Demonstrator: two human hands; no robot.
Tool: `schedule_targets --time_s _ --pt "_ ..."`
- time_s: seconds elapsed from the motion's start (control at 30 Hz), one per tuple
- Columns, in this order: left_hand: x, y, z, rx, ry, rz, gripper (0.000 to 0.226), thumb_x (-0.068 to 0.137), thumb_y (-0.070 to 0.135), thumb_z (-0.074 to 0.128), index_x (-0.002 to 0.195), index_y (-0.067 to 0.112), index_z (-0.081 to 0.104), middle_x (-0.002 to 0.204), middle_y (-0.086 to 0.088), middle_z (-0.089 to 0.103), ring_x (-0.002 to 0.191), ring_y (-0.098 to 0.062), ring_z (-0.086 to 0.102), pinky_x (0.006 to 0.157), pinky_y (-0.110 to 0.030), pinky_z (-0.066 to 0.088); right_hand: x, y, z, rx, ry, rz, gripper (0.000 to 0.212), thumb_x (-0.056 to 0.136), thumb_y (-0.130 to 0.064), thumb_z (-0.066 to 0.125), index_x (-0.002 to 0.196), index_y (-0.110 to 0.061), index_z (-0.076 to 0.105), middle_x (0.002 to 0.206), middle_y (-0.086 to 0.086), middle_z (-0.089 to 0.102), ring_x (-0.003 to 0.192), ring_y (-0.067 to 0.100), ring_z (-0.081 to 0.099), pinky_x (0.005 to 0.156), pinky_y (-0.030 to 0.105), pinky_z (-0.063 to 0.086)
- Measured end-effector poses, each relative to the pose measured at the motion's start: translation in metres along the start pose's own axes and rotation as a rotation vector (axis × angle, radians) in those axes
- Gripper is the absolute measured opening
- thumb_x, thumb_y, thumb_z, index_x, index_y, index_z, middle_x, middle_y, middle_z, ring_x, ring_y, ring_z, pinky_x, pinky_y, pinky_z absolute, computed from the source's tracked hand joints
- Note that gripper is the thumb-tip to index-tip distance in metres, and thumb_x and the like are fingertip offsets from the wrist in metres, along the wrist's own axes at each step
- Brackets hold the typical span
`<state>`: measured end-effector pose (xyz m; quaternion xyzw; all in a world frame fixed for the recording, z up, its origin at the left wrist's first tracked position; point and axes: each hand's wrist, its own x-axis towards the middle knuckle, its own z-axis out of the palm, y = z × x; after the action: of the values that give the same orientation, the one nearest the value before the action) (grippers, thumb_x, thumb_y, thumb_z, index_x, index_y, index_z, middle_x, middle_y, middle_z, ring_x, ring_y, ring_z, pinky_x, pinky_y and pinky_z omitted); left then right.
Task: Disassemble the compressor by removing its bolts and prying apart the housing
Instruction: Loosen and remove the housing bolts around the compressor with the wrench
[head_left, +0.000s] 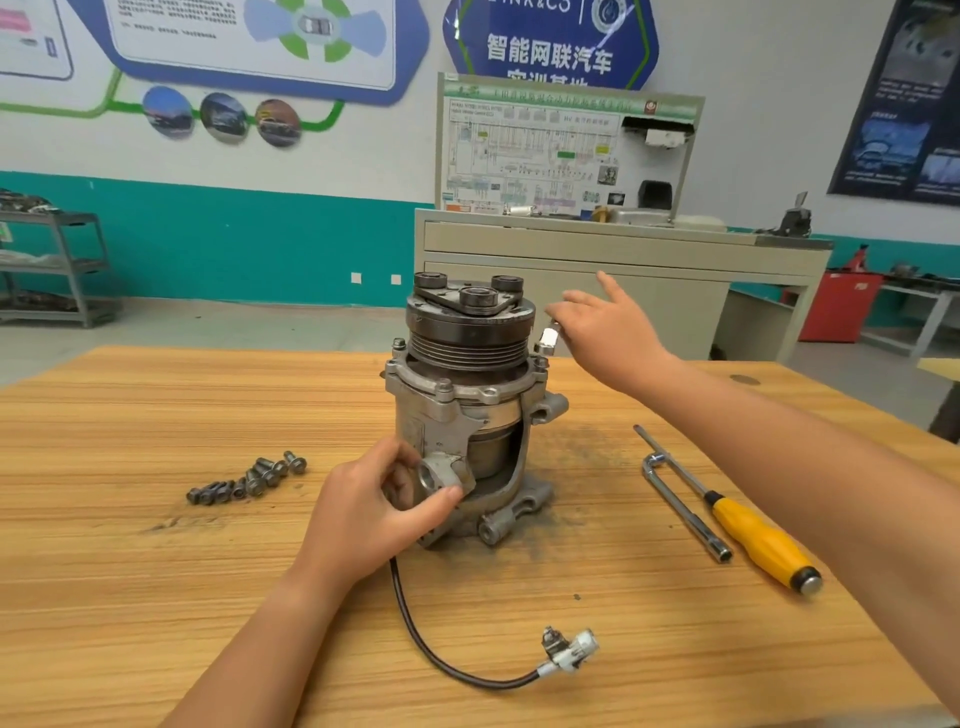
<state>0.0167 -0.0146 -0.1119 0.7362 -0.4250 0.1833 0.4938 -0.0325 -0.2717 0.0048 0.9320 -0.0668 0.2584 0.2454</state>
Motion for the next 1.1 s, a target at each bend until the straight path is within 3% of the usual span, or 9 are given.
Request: schedule_targets --time_s 0.03,0.1,0.17,0.23,0.33,0.43,0.67,0.9,1.1 --pt "0.0 0.001 0.0 0.0 0.003 0.0 0.03 0.067 0.028 0.082 0.077 0.024 0.054 0.055 0.007 0.053 0.067 -0.013 0.056 0.052 -0.02 0.038 -0.007 0.0 -0.005 0.151 0.107 0.093 0.032 0.099 -0.012 0.037 0.126 -0.003 0.05 0.119 0.012 0.061 0.117 0.024 0.051 0.107 0.04 0.021" --pt "0.0 0.002 0.0 -0.003 0.003 -0.003 0.03 0.067 0.027 0.082 0.078 0.023 0.054 0.055 0.008 0.053 0.067 -0.011 0.056 0.052 -0.019 0.038 -0.024 -0.003 -0.019 0.469 0.289 0.251 0.027 0.099 -0.015 0.037 0.117 -0.001 0.052 0.085 0.007 0.06 0.08 0.027 0.058 0.074 0.035 0.038" --pt "0.0 0.001 0.0 -0.006 -0.003 -0.01 0.029 0.068 0.027 0.082 0.077 0.022 0.054 0.055 0.008 0.054 0.064 -0.009 0.055 0.051 -0.018 0.038 -0.041 -0.005 -0.035 0.634 0.312 0.303 0.027 0.099 -0.015 0.035 0.121 -0.005 0.047 0.062 -0.002 0.046 0.053 0.018 0.045 0.053 0.031 0.031" --pt "0.0 0.001 0.001 -0.013 -0.007 -0.02 0.029 0.068 0.027 0.081 0.076 0.022 0.054 0.055 0.007 0.055 0.062 -0.007 0.055 0.05 -0.015 0.037 -0.053 -0.005 -0.05 0.579 0.153 0.306 0.031 0.099 -0.018 0.033 0.127 -0.01 0.043 0.056 -0.002 0.043 0.048 0.016 0.041 0.045 0.029 0.027" --pt "-0.001 0.002 0.002 -0.018 -0.01 -0.027 0.029 0.069 0.028 0.08 0.075 0.025 0.052 0.055 0.008 0.054 0.062 -0.005 0.055 0.051 -0.013 0.037 -0.066 -0.008 -0.064 0.2 -0.17 0.245 0.029 0.098 -0.018 0.033 0.126 -0.017 0.041 0.062 -0.001 0.046 0.053 0.016 0.046 0.044 0.028 0.03" --pt "-0.001 0.002 0.002 -0.018 -0.01 -0.027 0.03 0.069 0.029 0.08 0.075 0.027 0.051 0.055 0.007 0.053 0.062 -0.007 0.055 0.05 -0.014 0.037 -0.066 -0.016 -0.069 0.09 -0.324 0.223 0.029 0.097 -0.015 0.035 0.123 -0.02 0.045 0.069 -0.004 0.047 0.062 0.013 0.048 0.049 0.027 0.035" --pt "-0.001 0.0 0.002 -0.022 -0.005 -0.019 0.03 0.069 0.029 0.08 0.075 0.029 0.05 0.054 0.008 0.053 0.062 -0.006 0.055 0.051 -0.014 0.037 -0.06 -0.035 -0.078 -0.064 -0.447 0.179 0.022 0.093 -0.01 0.038 0.111 -0.014 0.05 0.065 -0.002 0.041 0.055 0.011 0.04 0.045 0.022 0.032" --pt "-0.001 0.0 0.003 -0.026 0.001 -0.016 0.03 0.069 0.028 0.08 0.075 0.029 0.05 0.056 0.008 0.054 0.062 -0.006 0.056 0.051 -0.015 0.038 -0.051 -0.049 -0.103 -0.396 -0.494 -0.048 0.017 0.092 -0.004 0.044 0.106 -0.01 0.05 0.059 -0.001 0.03 0.046 0.014 0.027 0.039 0.024 0.022" --pt "-0.001 -0.001 0.003 -0.02 -0.002 -0.017 0.031 0.069 0.029 0.08 0.075 0.031 0.05 0.055 0.009 0.054 0.062 -0.005 0.056 0.051 -0.015 0.038 -0.045 -0.051 -0.106 -0.428 -0.522 -0.098 0.011 0.094 -0.014 0.036 0.092 -0.014 0.048 0.061 -0.002 0.036 0.049 0.013 0.034 0.04 0.024 0.024"
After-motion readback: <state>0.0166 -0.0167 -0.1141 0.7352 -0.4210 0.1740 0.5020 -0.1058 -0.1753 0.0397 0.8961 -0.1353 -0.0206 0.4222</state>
